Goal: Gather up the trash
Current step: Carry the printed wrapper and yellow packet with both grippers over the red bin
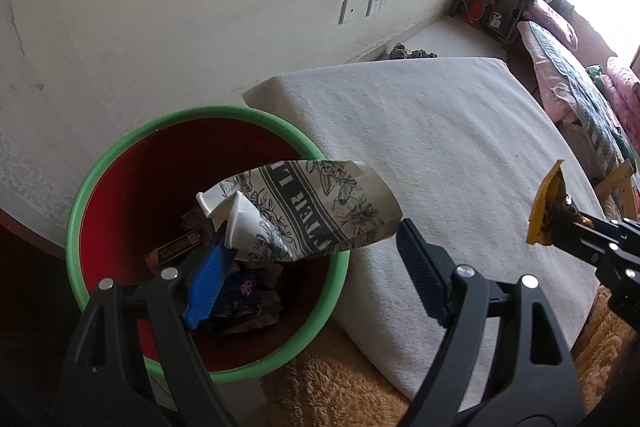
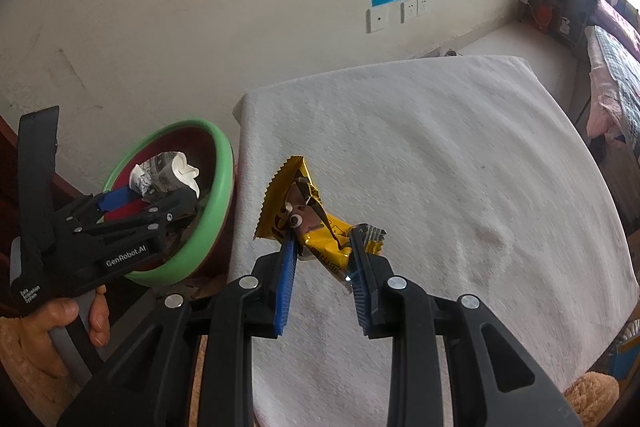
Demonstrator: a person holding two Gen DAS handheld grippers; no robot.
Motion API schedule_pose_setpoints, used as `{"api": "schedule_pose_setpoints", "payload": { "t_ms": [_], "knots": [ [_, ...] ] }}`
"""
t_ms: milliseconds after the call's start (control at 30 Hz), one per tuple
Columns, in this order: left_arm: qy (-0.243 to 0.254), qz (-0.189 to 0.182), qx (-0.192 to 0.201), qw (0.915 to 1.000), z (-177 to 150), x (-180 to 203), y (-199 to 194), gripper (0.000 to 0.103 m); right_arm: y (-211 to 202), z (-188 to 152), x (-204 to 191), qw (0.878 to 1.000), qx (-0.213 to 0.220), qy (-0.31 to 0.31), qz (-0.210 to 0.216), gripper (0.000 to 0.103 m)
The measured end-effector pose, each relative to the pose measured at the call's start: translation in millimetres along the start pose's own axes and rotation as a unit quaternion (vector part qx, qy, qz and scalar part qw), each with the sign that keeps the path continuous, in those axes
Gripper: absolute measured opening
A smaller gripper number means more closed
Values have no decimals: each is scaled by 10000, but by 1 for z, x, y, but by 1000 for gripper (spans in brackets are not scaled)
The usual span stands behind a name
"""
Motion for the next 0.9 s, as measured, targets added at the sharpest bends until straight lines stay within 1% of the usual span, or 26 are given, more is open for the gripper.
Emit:
{"api": "schedule_pose_setpoints", "payload": {
  "t_ms": [300, 567, 900],
  "knots": [
    [-122, 79, 9, 9999, 1, -12, 0, 78, 4, 7, -11, 9999, 2, -128, 32, 25],
    [-271, 230, 57, 9994, -1, -29, -5, 78, 11, 12, -25, 9995, -23, -326, 40, 25],
    [-462, 423, 41, 9980, -11, -55, -8, 78, 17, 20, -50, 9980, -28, -619, 94, 25]
  ]
}}
Point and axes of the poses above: each gripper's, at about its wrist camera, not at the fingertips, and y roughly the way its jaws point, x to its right, z to its top, the point moved 7 cm from there along y, roughly the way its jaws point, and after that the axes turned 5 degrees about -x, right-handed, at the moved point
